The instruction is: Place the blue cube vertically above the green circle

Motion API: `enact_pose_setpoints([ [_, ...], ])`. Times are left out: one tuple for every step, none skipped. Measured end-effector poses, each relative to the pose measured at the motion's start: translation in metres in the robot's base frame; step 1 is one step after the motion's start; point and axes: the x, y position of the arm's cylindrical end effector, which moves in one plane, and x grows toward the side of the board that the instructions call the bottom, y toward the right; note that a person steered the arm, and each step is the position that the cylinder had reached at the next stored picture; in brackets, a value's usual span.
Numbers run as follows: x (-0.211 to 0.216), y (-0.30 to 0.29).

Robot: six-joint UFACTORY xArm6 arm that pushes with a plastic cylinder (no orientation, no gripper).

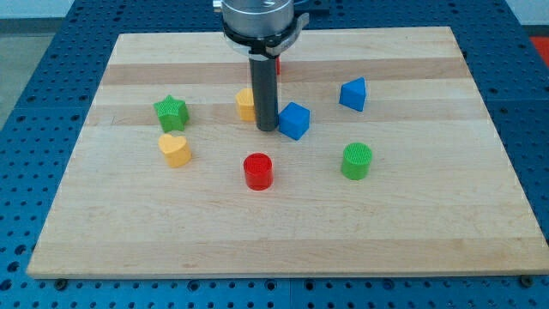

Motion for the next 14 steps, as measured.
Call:
enact_pose_setpoints([
  [0.000, 0.000],
  [0.000, 0.010],
  [-0.003, 0.026],
  [-0.014, 0.026],
  [-0.016, 0.026],
  [-0.007, 0.026],
  [0.011, 0.035],
  [0.012, 0.036],
  [0.012, 0.047],
  [0.012, 0.070],
  [0.012, 0.088],
  [0.010, 0.096],
  [0.009, 0.096],
  [-0.003, 0.091],
])
